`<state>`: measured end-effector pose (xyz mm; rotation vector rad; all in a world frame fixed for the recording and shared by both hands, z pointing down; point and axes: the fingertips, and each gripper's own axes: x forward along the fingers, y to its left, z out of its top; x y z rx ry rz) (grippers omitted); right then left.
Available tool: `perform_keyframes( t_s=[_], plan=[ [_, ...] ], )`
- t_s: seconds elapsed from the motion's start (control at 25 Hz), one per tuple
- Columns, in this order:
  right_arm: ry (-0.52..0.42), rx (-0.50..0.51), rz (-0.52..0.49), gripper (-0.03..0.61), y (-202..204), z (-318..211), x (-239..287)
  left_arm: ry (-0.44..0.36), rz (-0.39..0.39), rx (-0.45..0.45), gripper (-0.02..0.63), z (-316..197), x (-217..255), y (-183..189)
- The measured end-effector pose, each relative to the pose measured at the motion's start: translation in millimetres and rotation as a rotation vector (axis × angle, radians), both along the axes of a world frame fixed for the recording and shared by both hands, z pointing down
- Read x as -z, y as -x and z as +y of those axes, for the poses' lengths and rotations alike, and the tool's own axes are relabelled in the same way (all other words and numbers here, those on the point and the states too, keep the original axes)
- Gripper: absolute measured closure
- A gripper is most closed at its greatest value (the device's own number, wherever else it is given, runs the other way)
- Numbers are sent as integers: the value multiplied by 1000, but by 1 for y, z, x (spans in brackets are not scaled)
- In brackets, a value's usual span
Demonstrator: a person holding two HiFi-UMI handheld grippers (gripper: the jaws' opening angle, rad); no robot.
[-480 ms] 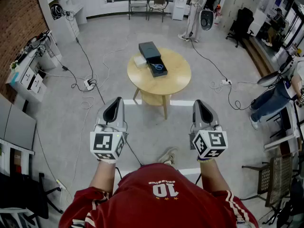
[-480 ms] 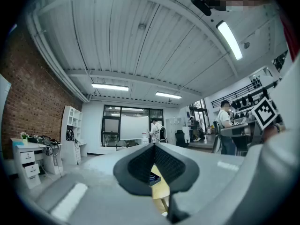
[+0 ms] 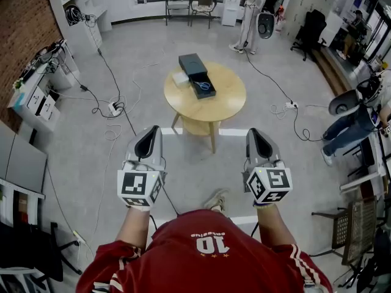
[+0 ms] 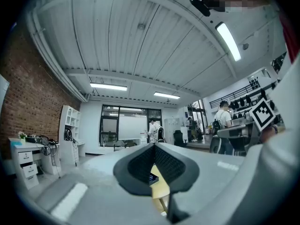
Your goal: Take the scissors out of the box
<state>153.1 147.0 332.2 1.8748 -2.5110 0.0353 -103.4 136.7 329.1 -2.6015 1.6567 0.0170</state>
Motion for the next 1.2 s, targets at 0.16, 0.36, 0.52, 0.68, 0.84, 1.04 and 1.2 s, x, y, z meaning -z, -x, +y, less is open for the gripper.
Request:
perform_keyframes(
  t_s=[0.16, 0.36, 0.52, 0.68, 0.84, 1.04, 1.2],
  plan=[
    [-8, 0, 1, 580, 2, 1, 4, -2, -2, 1, 611, 1, 2, 3],
    [-13, -3, 6, 580, 1, 2, 6, -3, -11, 5, 611, 1, 1, 3],
    [-22, -15, 15, 580, 1, 4, 5, -11, -34, 6, 611, 4, 2, 4],
    [-18, -4, 10, 580, 5, 4, 3, -4, -32, 9, 611, 5, -3, 7],
    [-10, 12, 8, 580, 9, 2, -1, 9, -29, 14, 611, 5, -8, 9],
    [-3, 37, 5, 580, 17, -6, -1, 20, -29, 28, 611, 2, -9, 15],
    [6, 57, -2, 580, 22, -18, -4, 32, -30, 45, 611, -4, -14, 21]
  ],
)
